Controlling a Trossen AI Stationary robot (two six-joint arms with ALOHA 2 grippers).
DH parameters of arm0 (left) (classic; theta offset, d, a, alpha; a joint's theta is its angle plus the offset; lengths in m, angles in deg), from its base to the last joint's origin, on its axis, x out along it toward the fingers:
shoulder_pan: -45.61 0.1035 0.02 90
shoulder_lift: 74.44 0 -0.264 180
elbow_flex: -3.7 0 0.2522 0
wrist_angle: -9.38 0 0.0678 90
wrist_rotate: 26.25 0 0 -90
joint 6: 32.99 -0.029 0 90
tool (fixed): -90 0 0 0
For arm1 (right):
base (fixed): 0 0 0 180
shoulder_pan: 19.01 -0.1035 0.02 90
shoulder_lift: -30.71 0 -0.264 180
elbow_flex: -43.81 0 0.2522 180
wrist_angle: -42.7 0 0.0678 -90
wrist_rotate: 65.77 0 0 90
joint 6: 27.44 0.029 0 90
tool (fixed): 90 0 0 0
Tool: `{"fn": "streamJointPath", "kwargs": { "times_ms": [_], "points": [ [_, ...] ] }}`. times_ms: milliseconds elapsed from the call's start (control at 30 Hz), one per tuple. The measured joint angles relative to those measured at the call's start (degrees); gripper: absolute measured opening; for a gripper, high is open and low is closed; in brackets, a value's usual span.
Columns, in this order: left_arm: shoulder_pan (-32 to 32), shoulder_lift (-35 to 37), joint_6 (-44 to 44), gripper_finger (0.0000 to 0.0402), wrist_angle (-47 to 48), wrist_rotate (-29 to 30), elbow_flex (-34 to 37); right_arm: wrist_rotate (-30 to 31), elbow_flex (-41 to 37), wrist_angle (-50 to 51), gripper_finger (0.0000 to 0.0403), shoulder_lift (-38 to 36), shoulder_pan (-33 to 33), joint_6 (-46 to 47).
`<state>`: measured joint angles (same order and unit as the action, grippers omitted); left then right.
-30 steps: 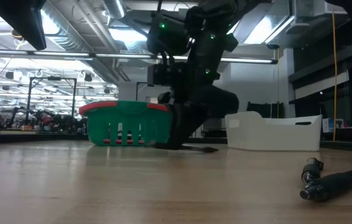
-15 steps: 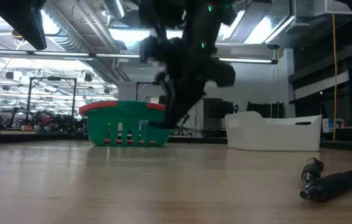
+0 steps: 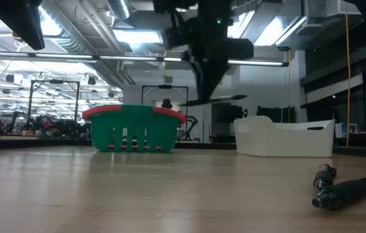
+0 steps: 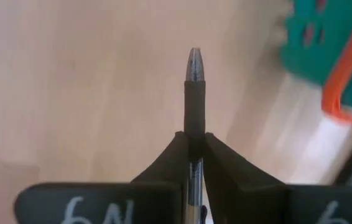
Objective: Sort pens & pencils
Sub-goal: Put the black pen into the white bin
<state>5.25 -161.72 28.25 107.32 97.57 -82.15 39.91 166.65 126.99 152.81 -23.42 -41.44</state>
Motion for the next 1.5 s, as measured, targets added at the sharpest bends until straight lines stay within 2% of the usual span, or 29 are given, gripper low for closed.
{"fn": "streamJointPath", "kwargs": {
  "times_ms": [133, 467, 700, 1033, 1100, 1267, 1367, 1500],
  "points": [
    [-0.72, -0.01, 0.1, 0.005, -0.02, 0.02, 0.0, 0.77, -0.01, 3.76, 0.0037, 0.0, 1.84, 1.1],
    [-0.86, -0.09, 0.1, 0.005, -0.07, 0.11, 0.0, 0.84, -0.08, 5.59, 0.0029, -0.31, 5.06, 1.6],
    [-1.94, -0.09, 0.21, 0.005, -0.07, 0.2, 0.0, 0.81, -0.76, 5.51, 0.0002, -3.82, 6.78, 1.88],
    [-3.72, -0.09, 2.89, 0.005, -0.11, 0.18, 0.0, 1.35, -0.76, 3.69, 0.0007, -9.33, 8.59, 4.9],
    [-3.71, -0.09, 2.92, 0.005, -0.11, 0.24, 0.0, -0.88, -0.78, 3.51, 0.0007, -9.33, 8.16, 4.9],
    [-3.65, -0.09, 2.92, 0.005, -0.1, 0.28, 0.0, -11.23, -2.16, -1.47, 0.0027, -9.15, 8.44, 7.95],
    [-3.65, -0.09, 2.92, 0.005, -0.07, 0.27, 0.0, -14.32, -5.27, -4.56, 0.0049, -8.98, 8.29, 9.57],
    [-3.67, -0.09, 2.73, 0.005, 0.2, 0.54, 0.0, -15.26, -9.96, -9.1, 0.0078, -8.98, 7.83, 10.94]
  ]
}}
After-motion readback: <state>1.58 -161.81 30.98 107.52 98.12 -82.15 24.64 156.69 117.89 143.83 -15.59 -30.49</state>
